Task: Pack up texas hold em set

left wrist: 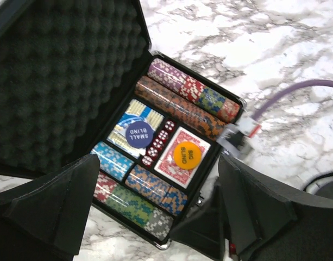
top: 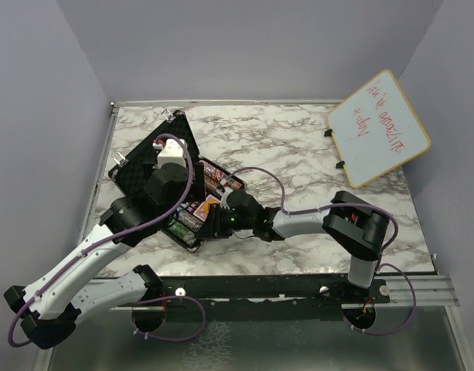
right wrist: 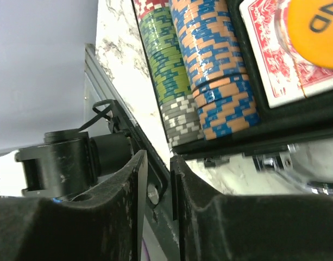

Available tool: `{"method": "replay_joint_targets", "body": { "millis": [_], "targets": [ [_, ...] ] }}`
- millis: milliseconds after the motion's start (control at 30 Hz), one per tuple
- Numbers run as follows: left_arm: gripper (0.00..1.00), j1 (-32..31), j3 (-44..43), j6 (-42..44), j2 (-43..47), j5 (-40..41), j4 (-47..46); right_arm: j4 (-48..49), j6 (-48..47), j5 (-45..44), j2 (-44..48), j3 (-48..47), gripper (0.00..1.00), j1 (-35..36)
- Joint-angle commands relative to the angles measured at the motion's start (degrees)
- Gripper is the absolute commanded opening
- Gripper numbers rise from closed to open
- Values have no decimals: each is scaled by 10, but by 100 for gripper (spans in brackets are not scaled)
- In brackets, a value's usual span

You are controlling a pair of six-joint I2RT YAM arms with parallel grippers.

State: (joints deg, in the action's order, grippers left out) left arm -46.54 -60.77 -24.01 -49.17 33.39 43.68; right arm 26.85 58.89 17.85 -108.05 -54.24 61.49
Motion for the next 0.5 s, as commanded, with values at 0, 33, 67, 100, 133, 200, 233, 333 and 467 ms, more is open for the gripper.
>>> {"method": "replay_joint_targets", "body": {
  "millis": [0, 33, 67, 100, 133, 200, 233, 333, 467],
  "targets": [
    [99, -1, -49, 31, -37, 79, -10, -71, 16, -83, 93, 29, 33, -13],
    [99, -1, -59, 35, -47, 89, -11, -90, 27, -96, 112, 40, 34, -20],
    [99, -1, -69, 42, -58, 95, -13, -101, 39, -111, 134, 57, 34, -27],
    [99, -1, -77, 50, -68, 102, -18, -103, 51, -123, 157, 80, 35, -37],
    [99, 0, -85, 60, -79, 107, -22, -104, 62, -133, 180, 103, 35, -46],
    [99, 2, -107, 80, -104, 111, -27, -115, 79, -157, 237, 145, 38, -68],
    [99, 4, -117, 90, -120, 114, -29, -129, 83, -169, 262, 161, 39, -78],
    [99, 24, -150, 134, -170, 120, -43, -191, 79, -211, 331, 187, 46, -107],
    [99, 99, -217, 164, -250, 86, -27, -323, 67, -277, 414, 188, 67, -129]
  ]
}}
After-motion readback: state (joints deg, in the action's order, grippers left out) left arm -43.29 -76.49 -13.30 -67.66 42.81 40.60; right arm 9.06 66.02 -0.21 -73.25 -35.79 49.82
